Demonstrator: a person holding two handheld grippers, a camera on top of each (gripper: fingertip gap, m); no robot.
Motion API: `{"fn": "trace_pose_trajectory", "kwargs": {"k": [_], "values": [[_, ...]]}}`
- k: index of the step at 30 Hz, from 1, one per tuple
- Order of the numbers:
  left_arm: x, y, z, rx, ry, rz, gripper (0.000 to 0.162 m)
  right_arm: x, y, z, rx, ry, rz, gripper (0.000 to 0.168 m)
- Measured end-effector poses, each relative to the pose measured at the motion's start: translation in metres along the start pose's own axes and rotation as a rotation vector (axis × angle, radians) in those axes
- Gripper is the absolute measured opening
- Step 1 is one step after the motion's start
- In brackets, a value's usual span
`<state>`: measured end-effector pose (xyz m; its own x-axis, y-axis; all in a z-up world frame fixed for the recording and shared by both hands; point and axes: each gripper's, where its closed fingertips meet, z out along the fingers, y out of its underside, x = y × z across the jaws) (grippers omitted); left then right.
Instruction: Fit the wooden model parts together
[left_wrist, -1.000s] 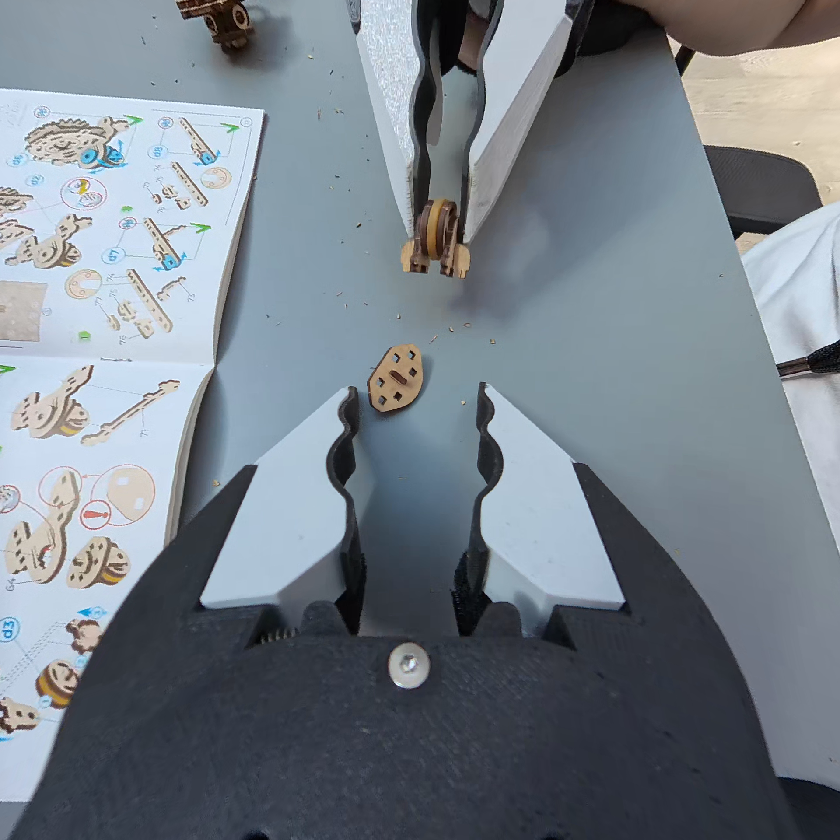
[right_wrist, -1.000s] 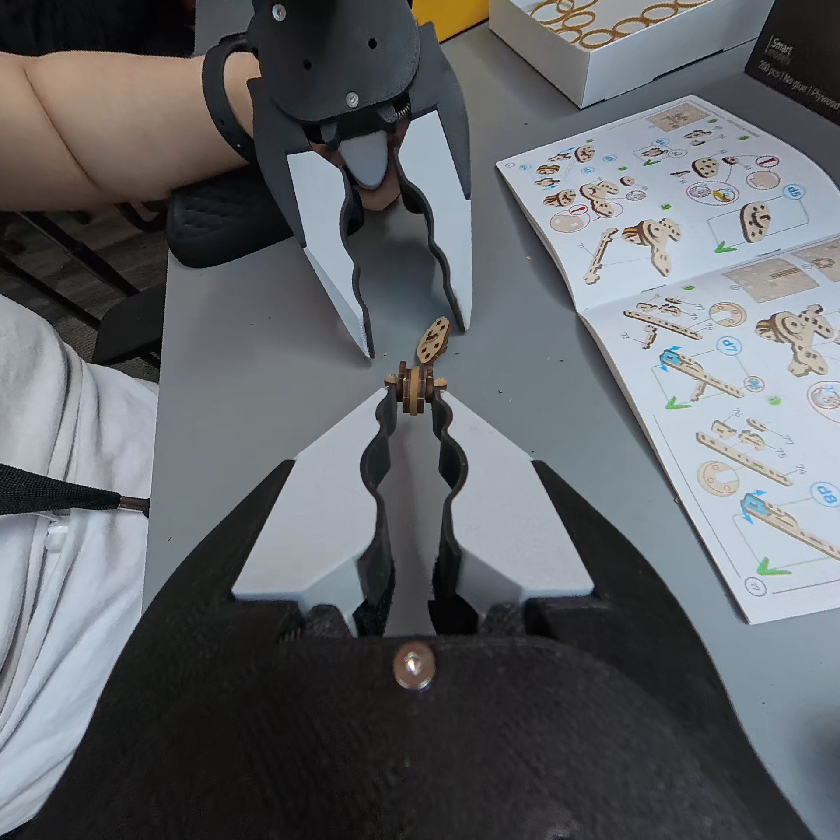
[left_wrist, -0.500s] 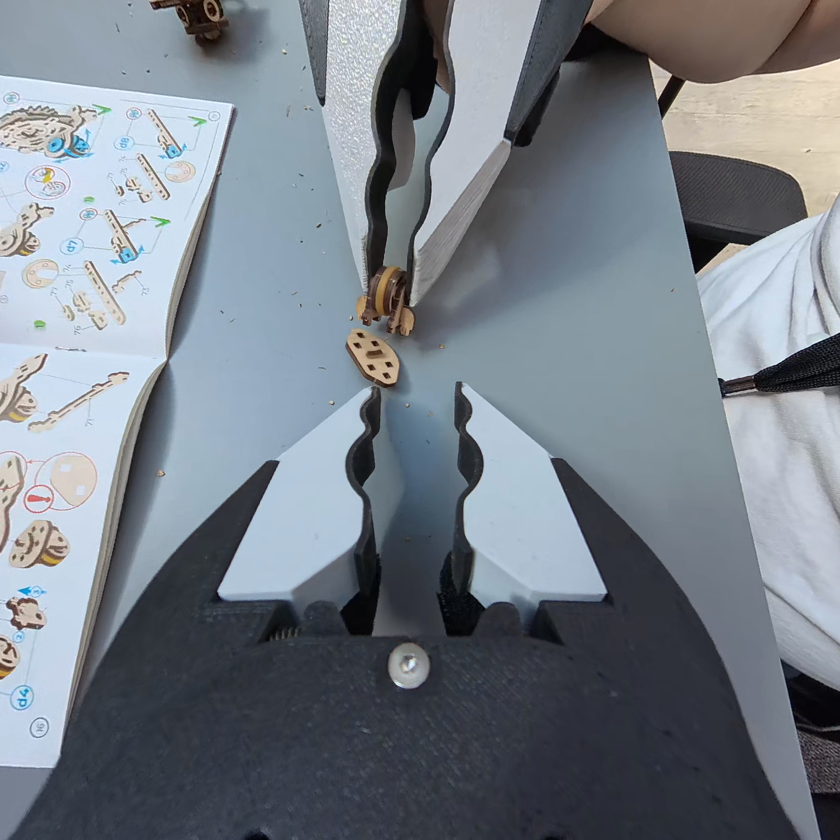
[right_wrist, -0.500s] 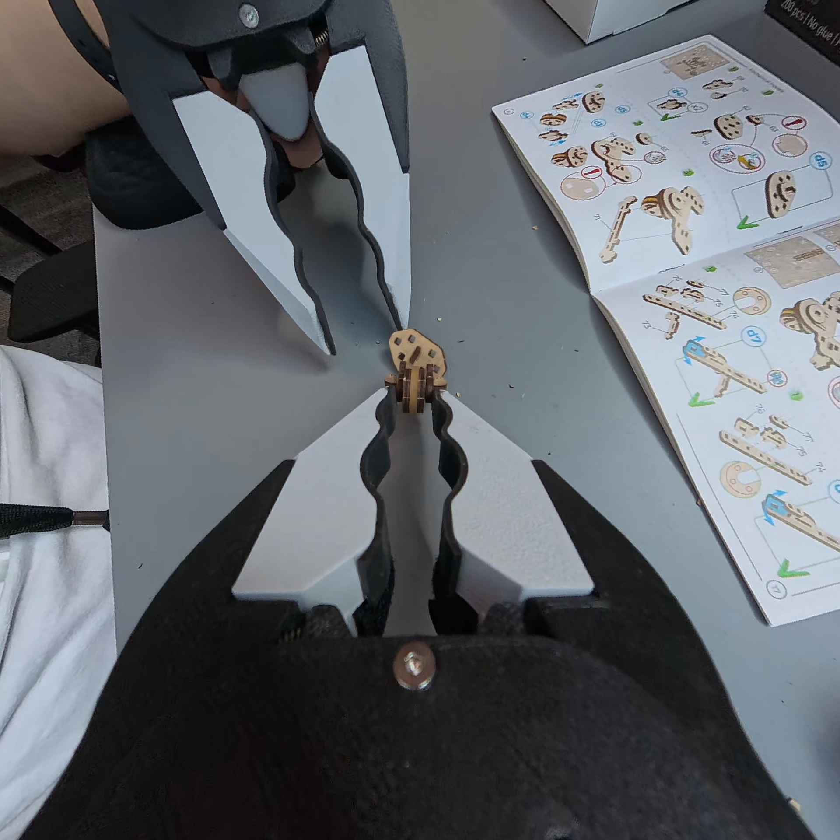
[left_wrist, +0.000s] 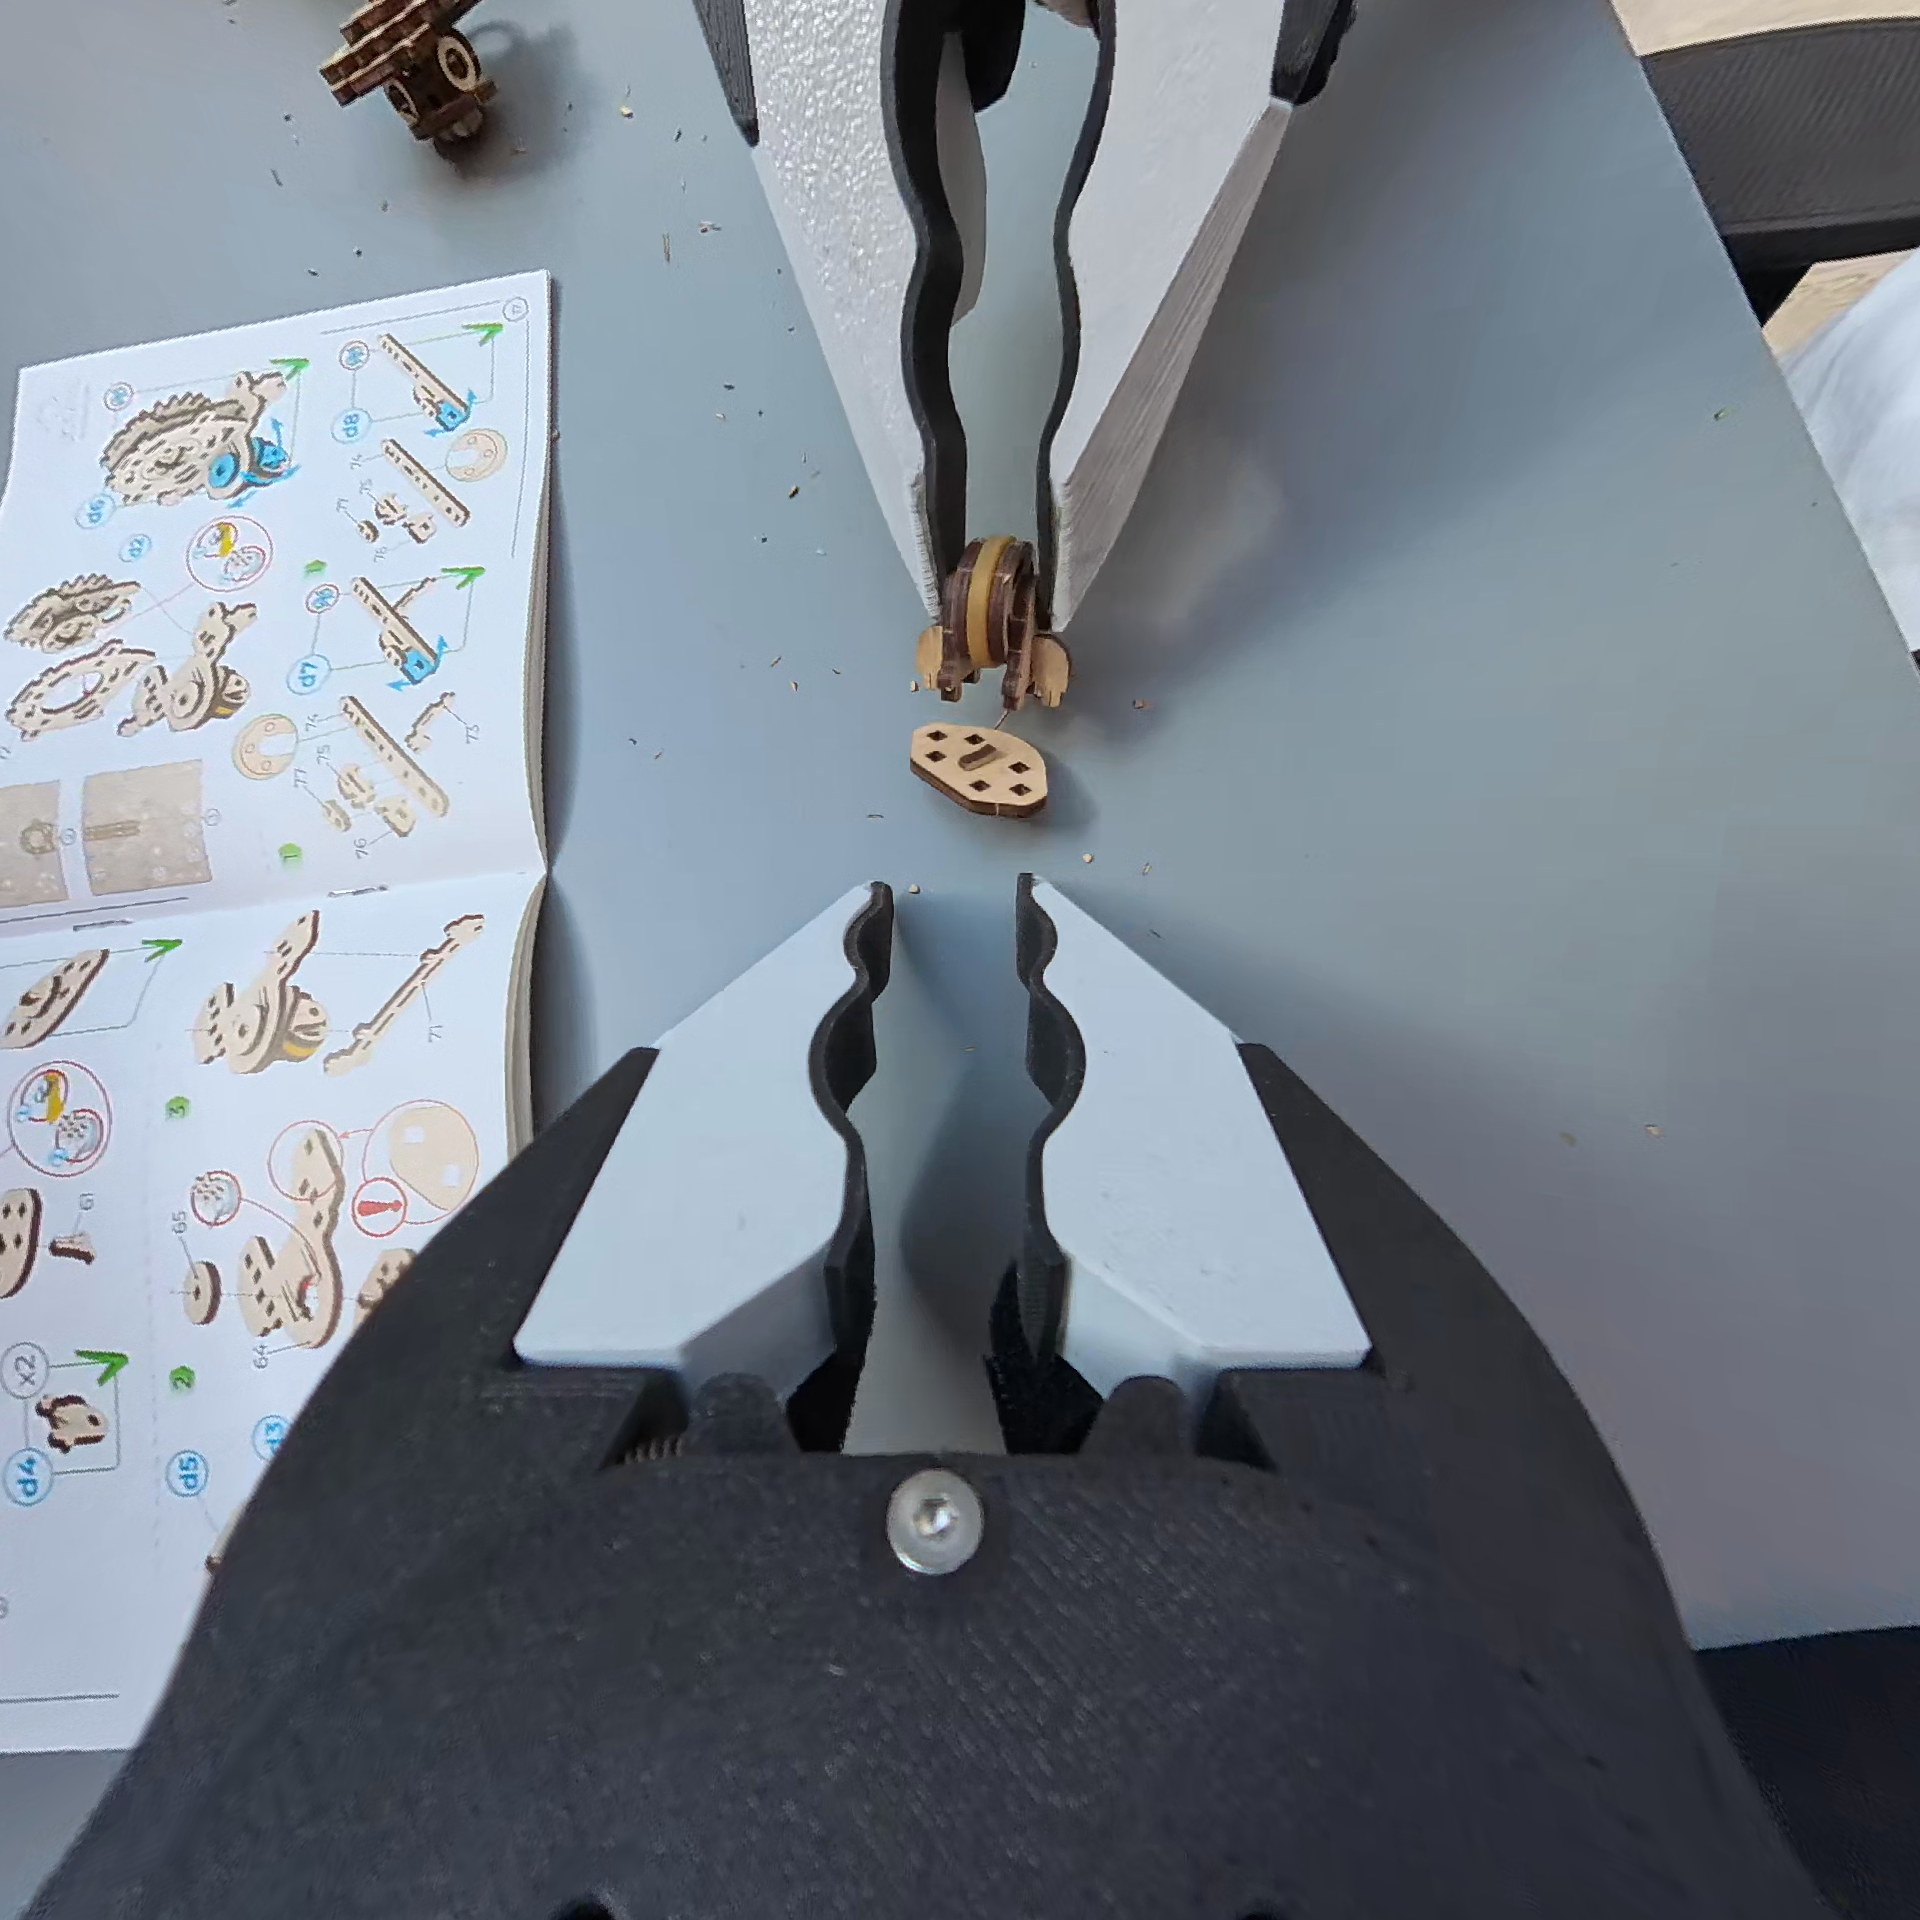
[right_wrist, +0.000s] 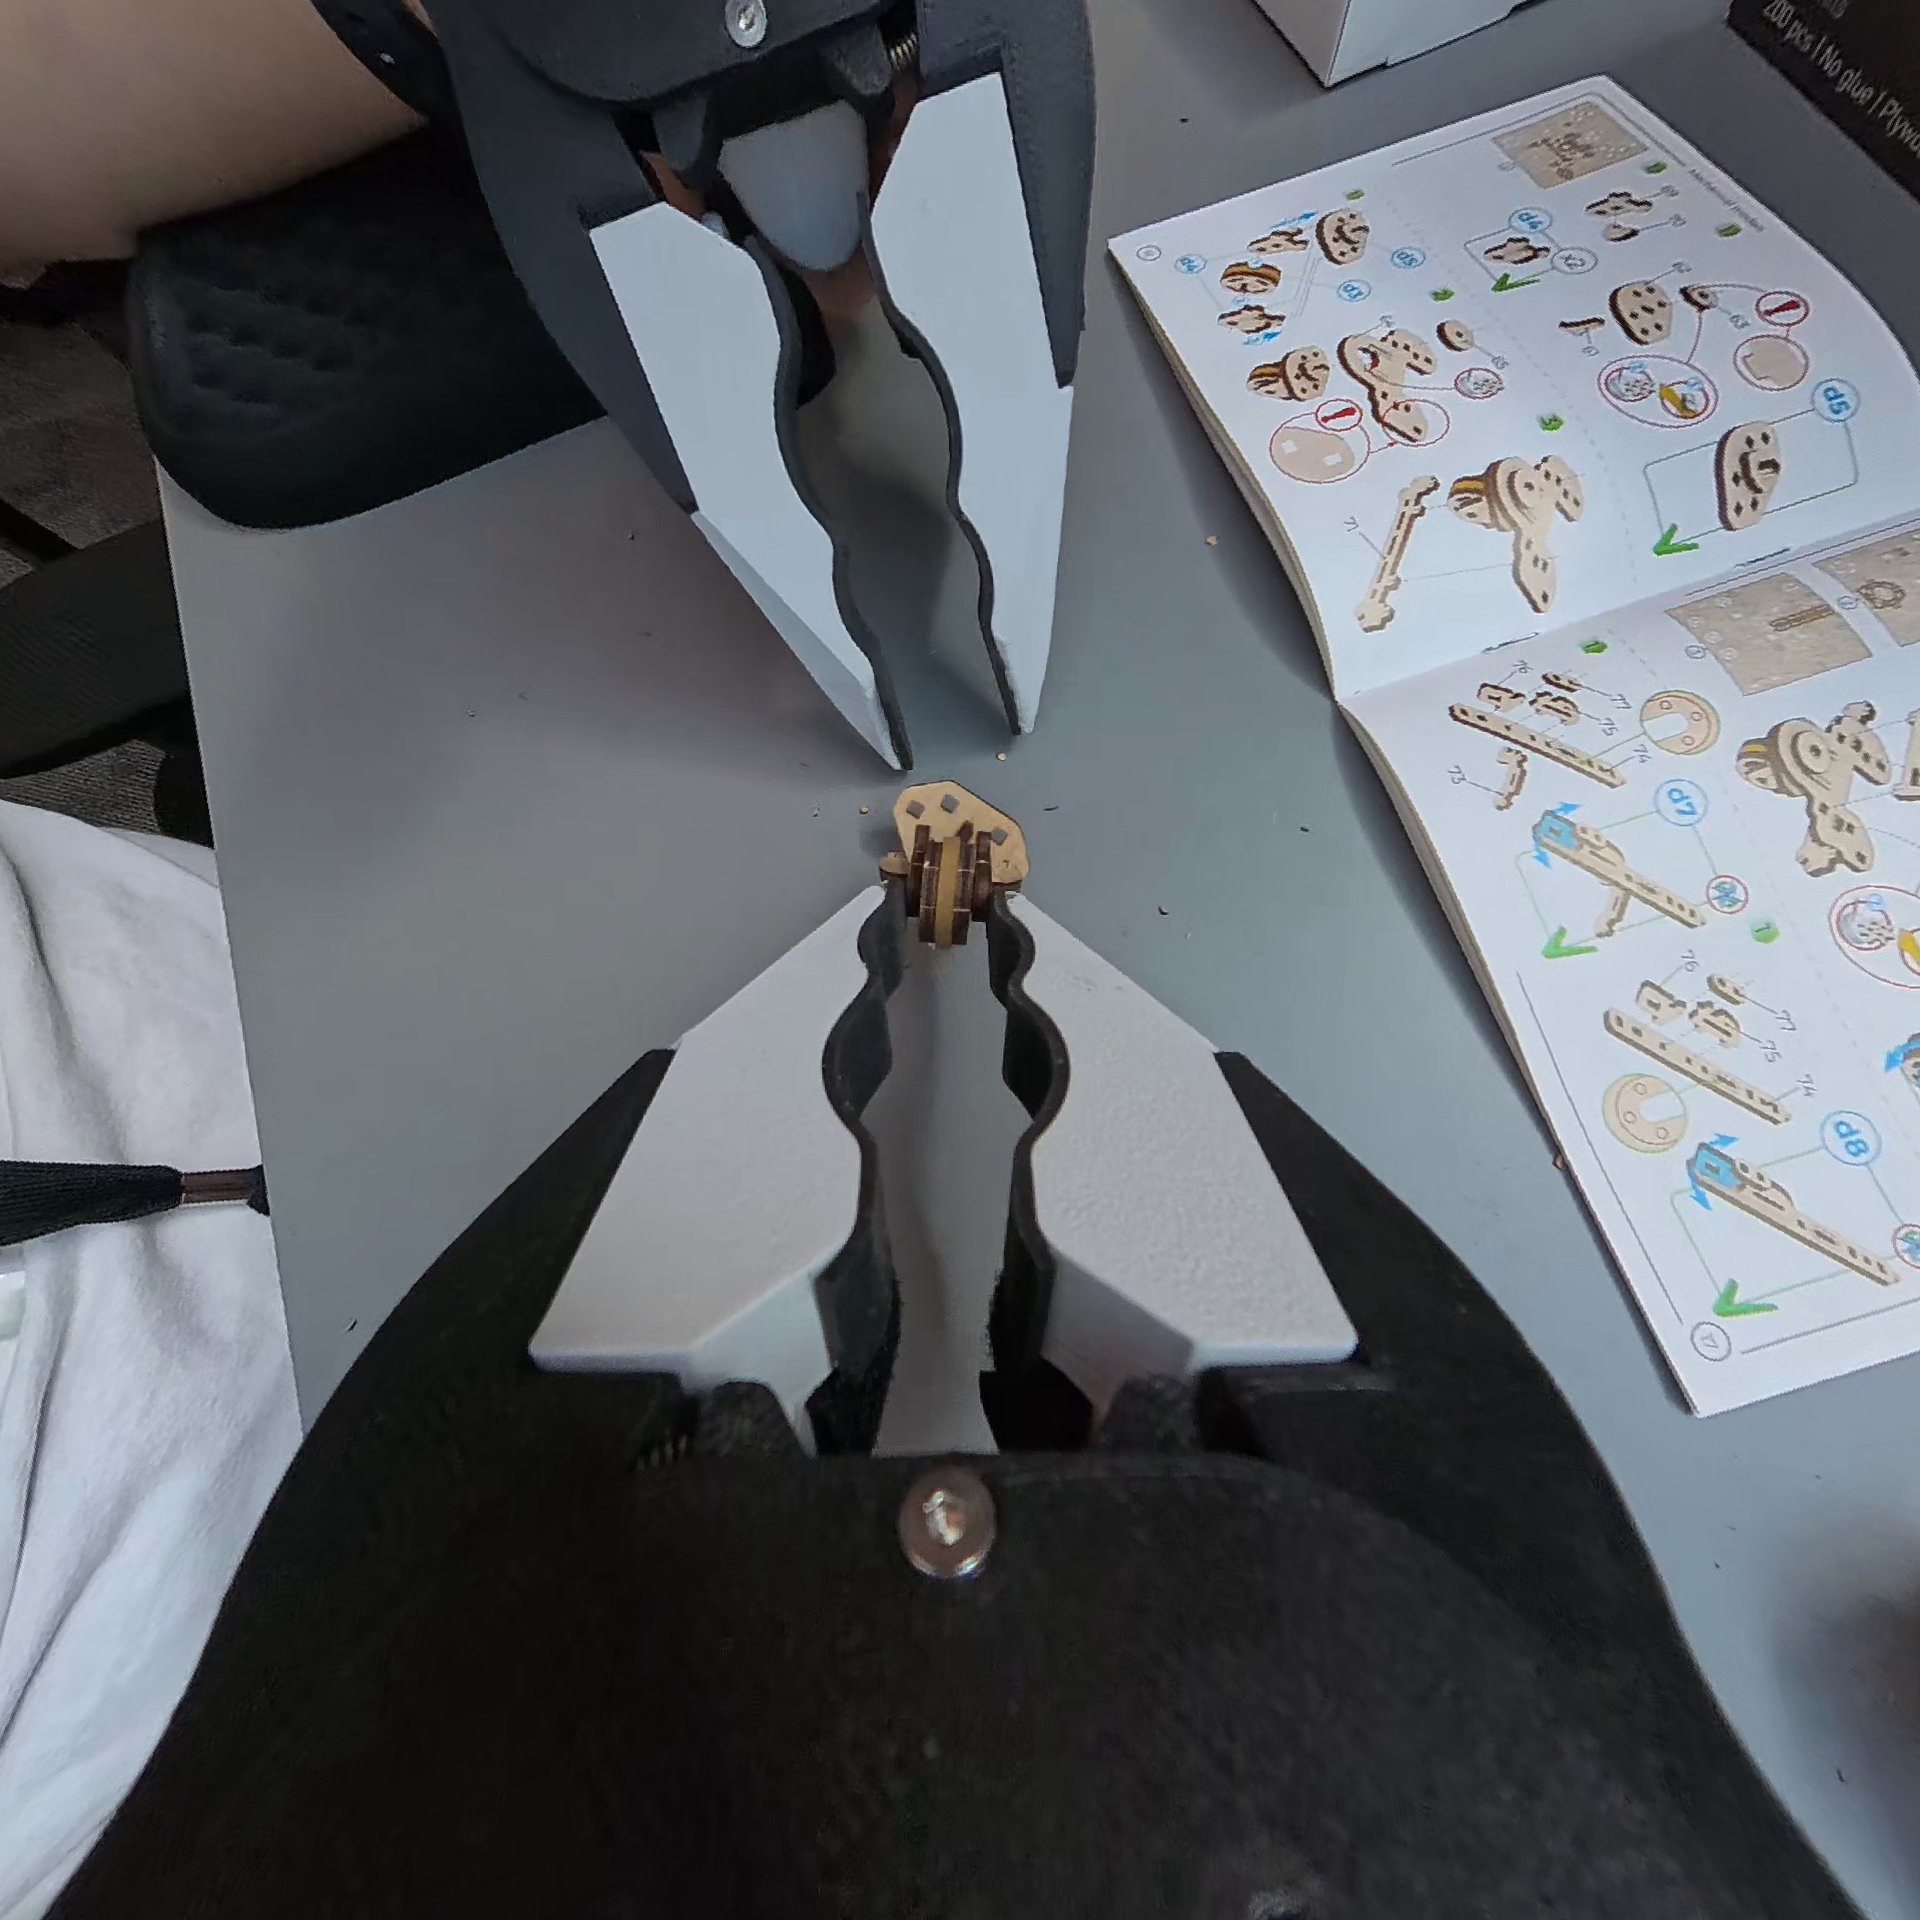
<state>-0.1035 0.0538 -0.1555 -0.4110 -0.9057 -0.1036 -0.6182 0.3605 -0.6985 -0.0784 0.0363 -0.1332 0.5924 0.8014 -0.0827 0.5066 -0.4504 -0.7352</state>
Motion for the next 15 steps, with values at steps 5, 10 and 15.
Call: {"fn": "trace_pose_trajectory", "kwargs": {"k": [5, 10, 15], "values": [[-0.006, -0.003, 0.006, 0.004, 0.043, 0.045, 0.023, 0.003, 0.003, 0.007, -0.046, 0.015, 0.019, 0.015], [-0.003, -0.006, 0.009, 0.041, 0.136, 0.032, 0.02, 0.005, 0.006, 0.011, -0.061, 0.02, 0.033, 0.015], [0.0, -0.01, 0.012, 0.075, 0.144, 0.036, 0.021, 0.006, 0.008, 0.01, -0.053, 0.006, 0.036, 0.015]]}}
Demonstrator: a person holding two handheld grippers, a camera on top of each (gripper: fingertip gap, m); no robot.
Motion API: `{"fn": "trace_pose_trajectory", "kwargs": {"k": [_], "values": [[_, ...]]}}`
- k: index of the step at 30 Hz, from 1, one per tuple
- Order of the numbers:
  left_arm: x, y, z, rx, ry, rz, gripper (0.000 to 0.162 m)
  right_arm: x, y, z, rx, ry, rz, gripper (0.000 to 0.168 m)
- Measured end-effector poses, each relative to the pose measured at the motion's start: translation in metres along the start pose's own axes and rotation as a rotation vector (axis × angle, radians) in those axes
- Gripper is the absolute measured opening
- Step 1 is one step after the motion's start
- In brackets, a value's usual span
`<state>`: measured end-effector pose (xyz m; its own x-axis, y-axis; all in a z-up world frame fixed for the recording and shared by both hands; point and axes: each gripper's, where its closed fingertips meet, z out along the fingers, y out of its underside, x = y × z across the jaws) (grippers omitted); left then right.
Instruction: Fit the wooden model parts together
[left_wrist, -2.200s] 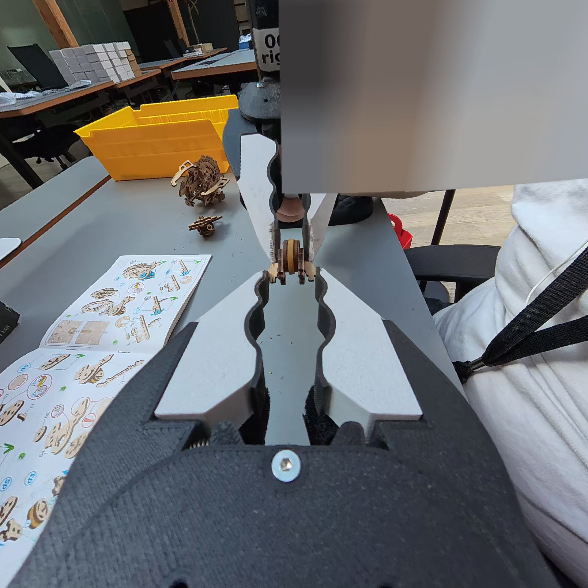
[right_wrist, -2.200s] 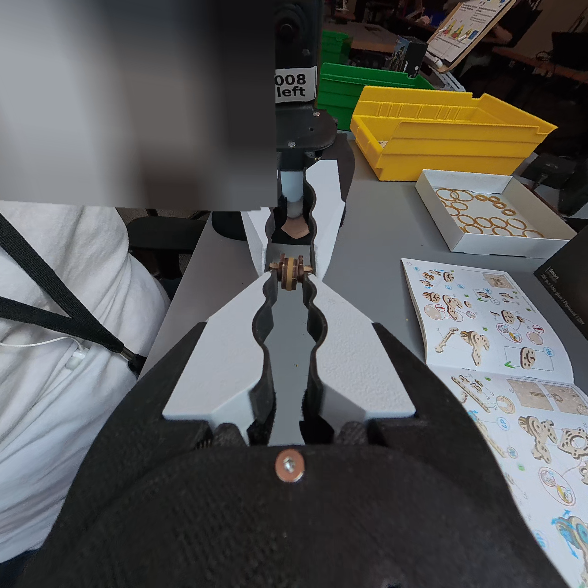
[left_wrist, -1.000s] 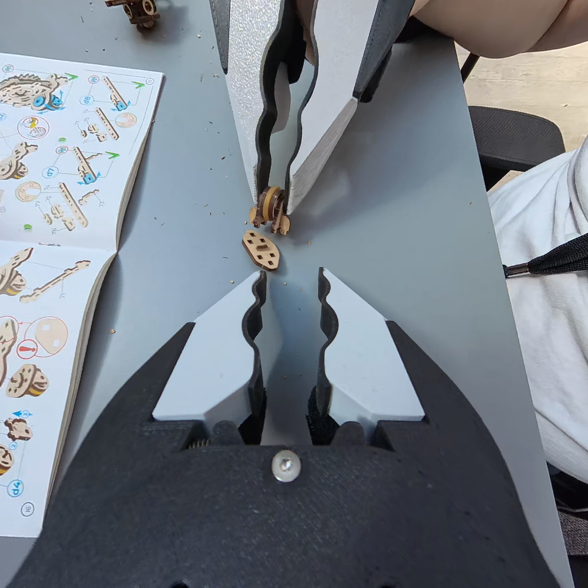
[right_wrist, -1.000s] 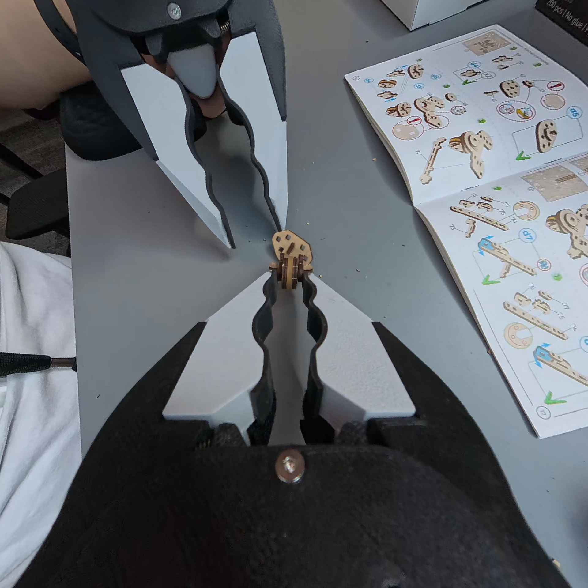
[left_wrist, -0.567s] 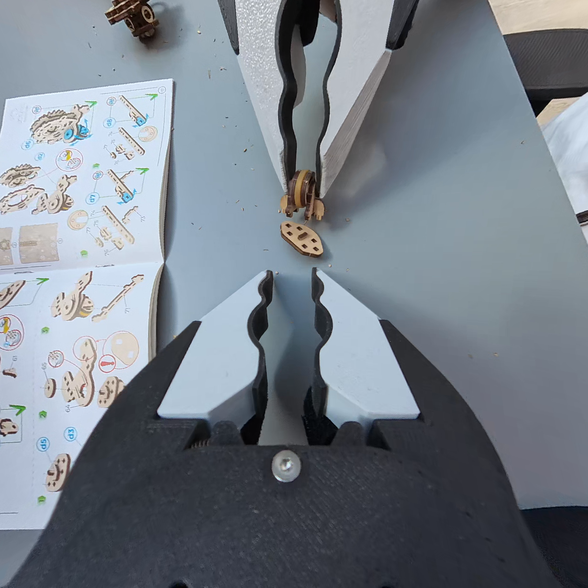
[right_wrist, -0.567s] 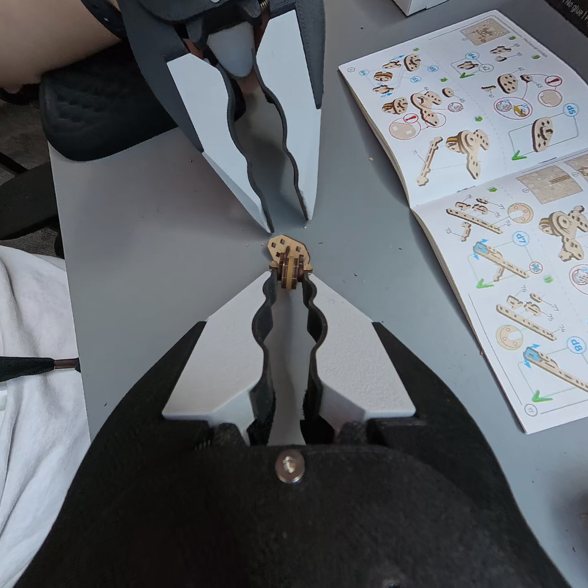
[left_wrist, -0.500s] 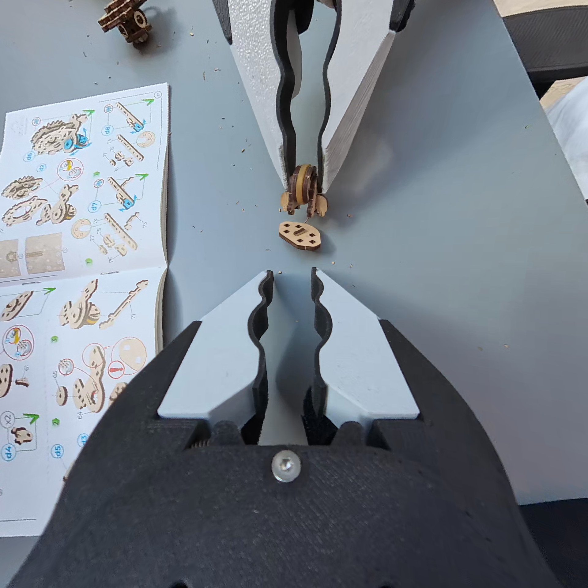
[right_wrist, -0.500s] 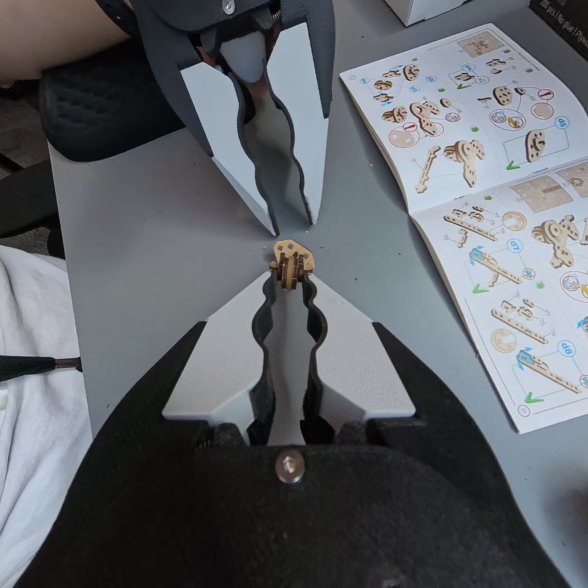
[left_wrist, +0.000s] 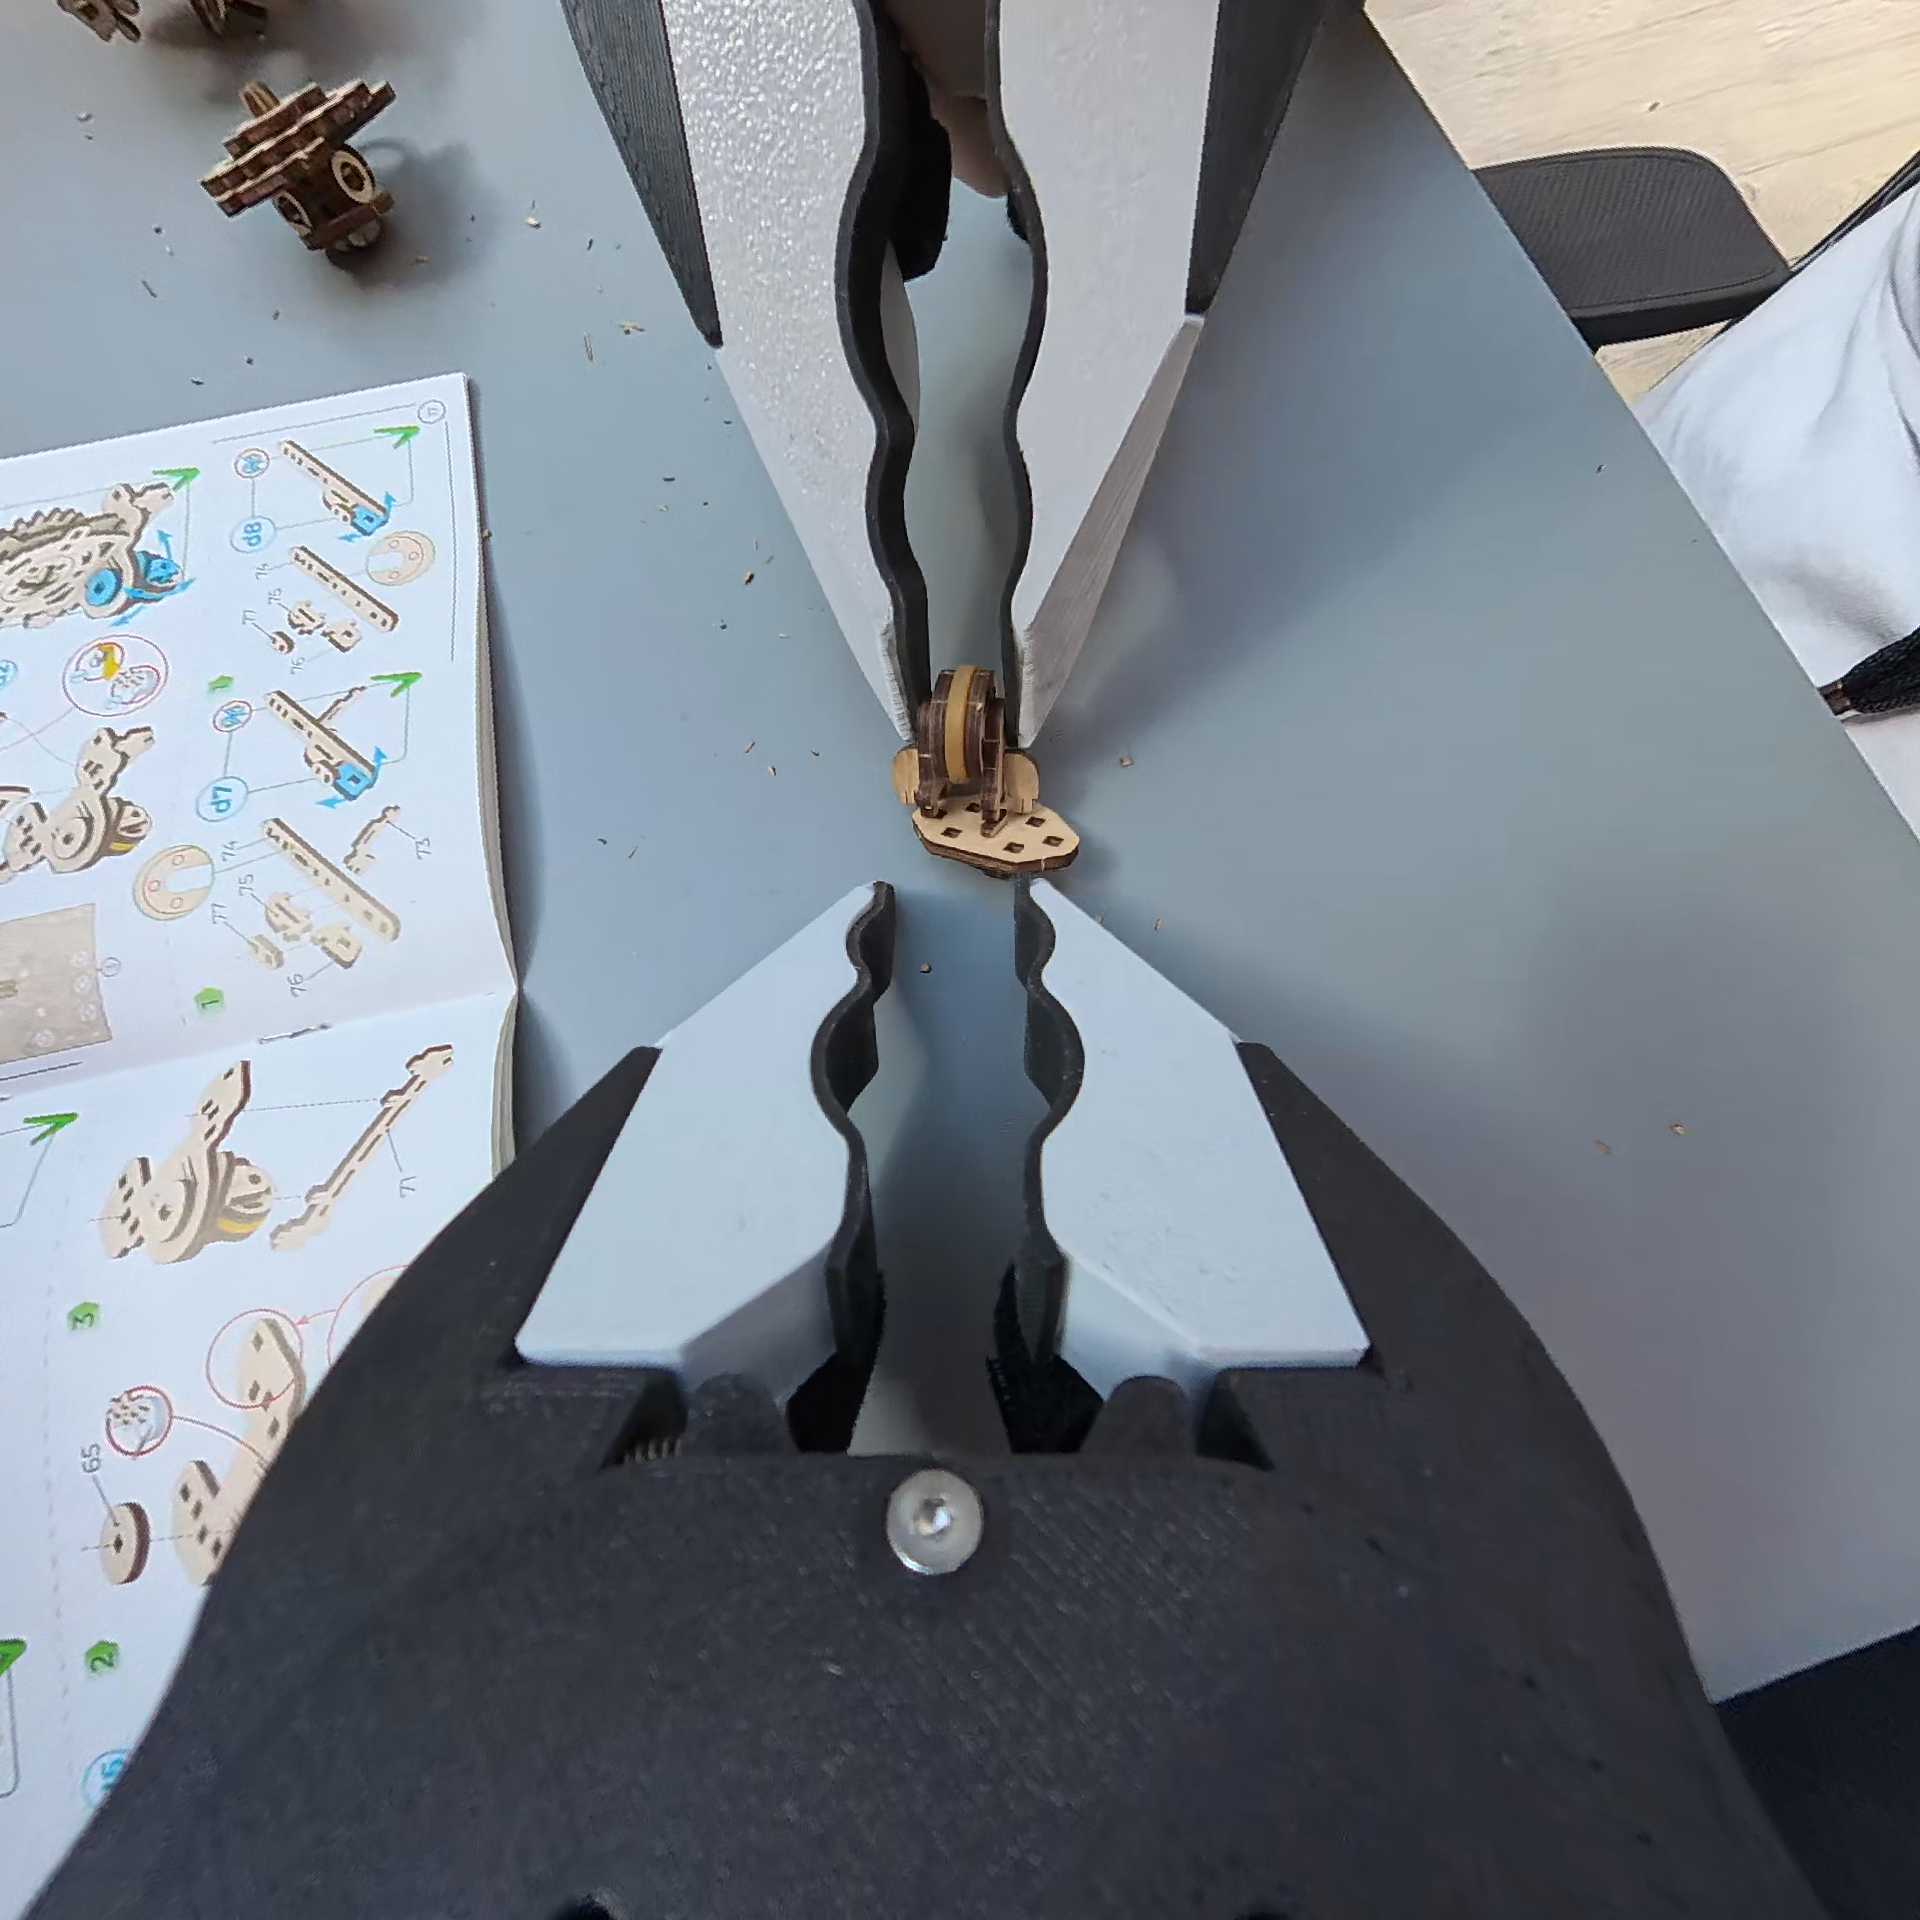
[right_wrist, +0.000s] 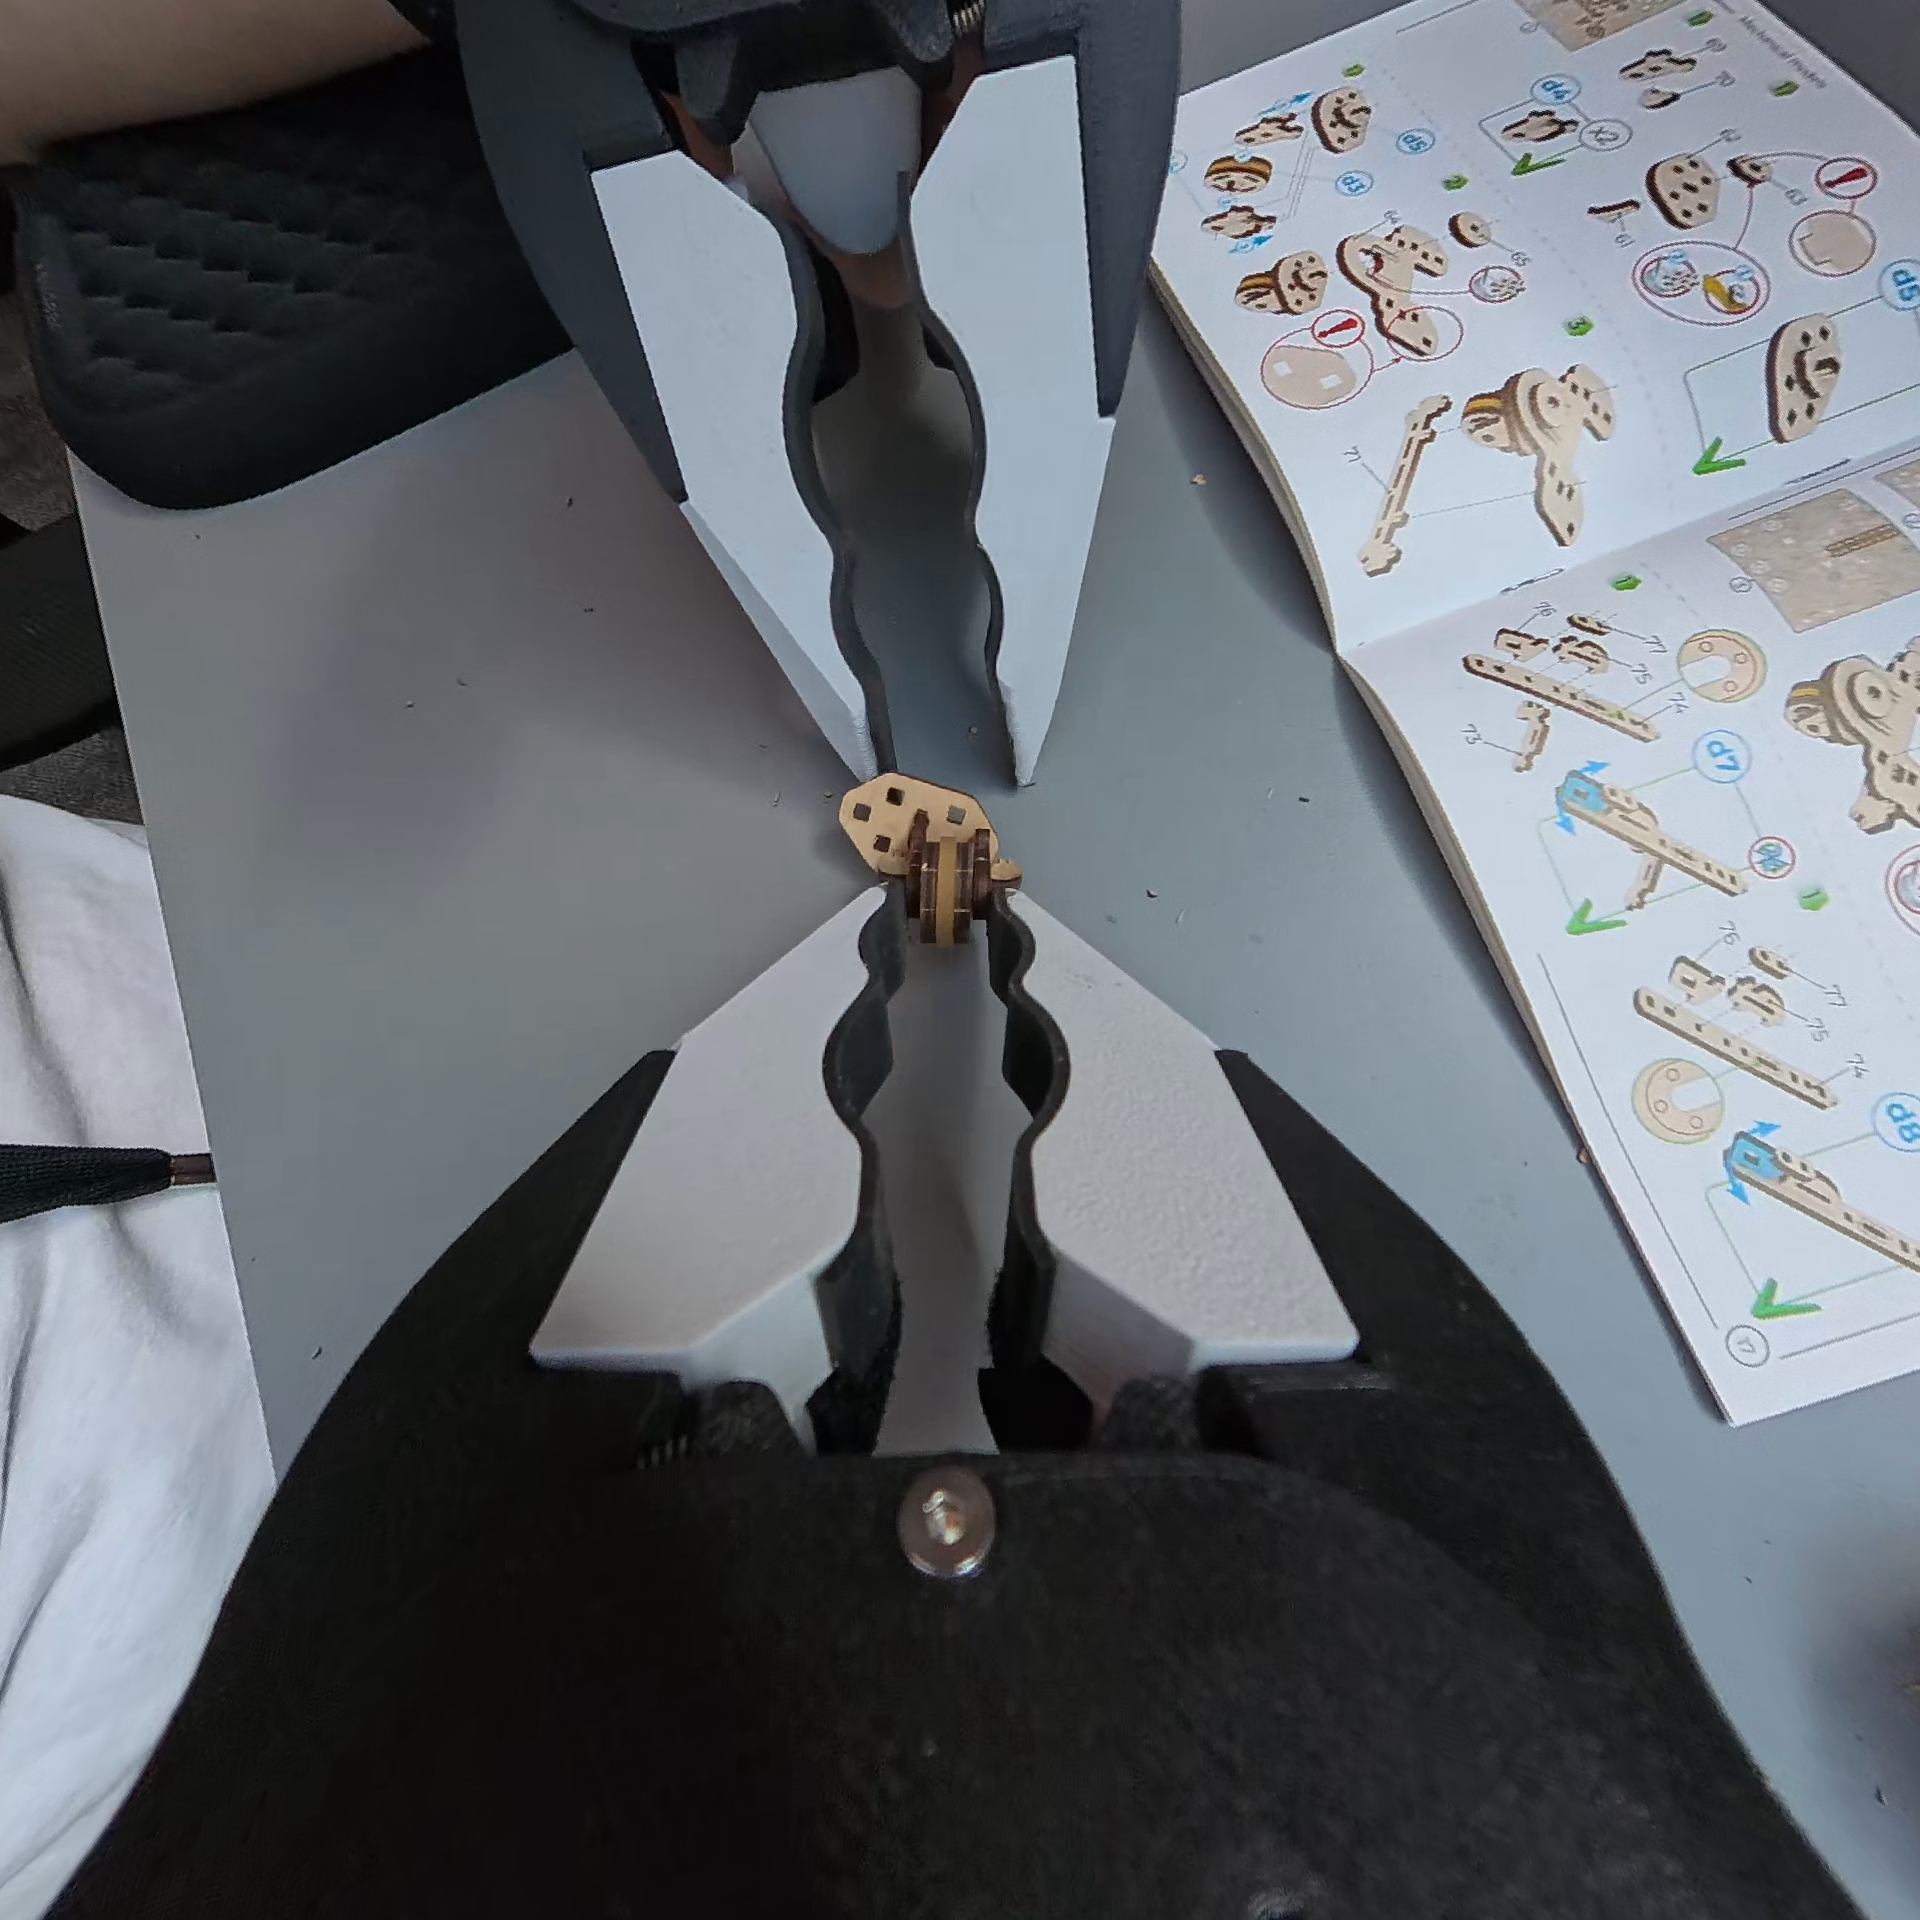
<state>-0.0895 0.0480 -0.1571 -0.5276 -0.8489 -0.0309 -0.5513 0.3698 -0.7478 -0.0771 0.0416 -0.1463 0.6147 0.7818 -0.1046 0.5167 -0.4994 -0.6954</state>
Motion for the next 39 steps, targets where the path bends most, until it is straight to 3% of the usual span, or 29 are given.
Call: {"fn": "trace_pose_trajectory", "kwargs": {"k": [4, 6, 10, 16, 19, 39], "values": [[0.002, -0.004, 0.003, 0.024, 0.016, -0.026, 0.018, -0.001, 0.002, -0.003, 0.016, 0.024, -0.089, 0.015], [0.006, -0.006, 0.005, 0.026, 0.054, -0.059, 0.0, -0.001, 0.004, -0.005, 0.027, 0.037, -0.111, 0.015], [0.011, -0.009, 0.009, 0.025, 0.063, -0.042, 0.001, -0.007, 0.006, -0.007, 0.048, 0.007, -0.138, 0.015], [0.017, -0.014, 0.014, 0.031, 0.075, -0.052, 0.016, -0.01, 0.012, -0.008, 0.043, -0.039, -0.097, 0.015], [0.015, -0.014, 0.014, 0.03, 0.052, -0.053, 0.012, -0.014, 0.007, -0.012, 0.081, -0.113, -0.05, 0.015], [0.013, -0.014, 0.015, 0.025, -0.002, -0.01, 0.009, -0.01, 0.005, -0.009, -0.038, -0.134, -0.181, 0.015]]}}
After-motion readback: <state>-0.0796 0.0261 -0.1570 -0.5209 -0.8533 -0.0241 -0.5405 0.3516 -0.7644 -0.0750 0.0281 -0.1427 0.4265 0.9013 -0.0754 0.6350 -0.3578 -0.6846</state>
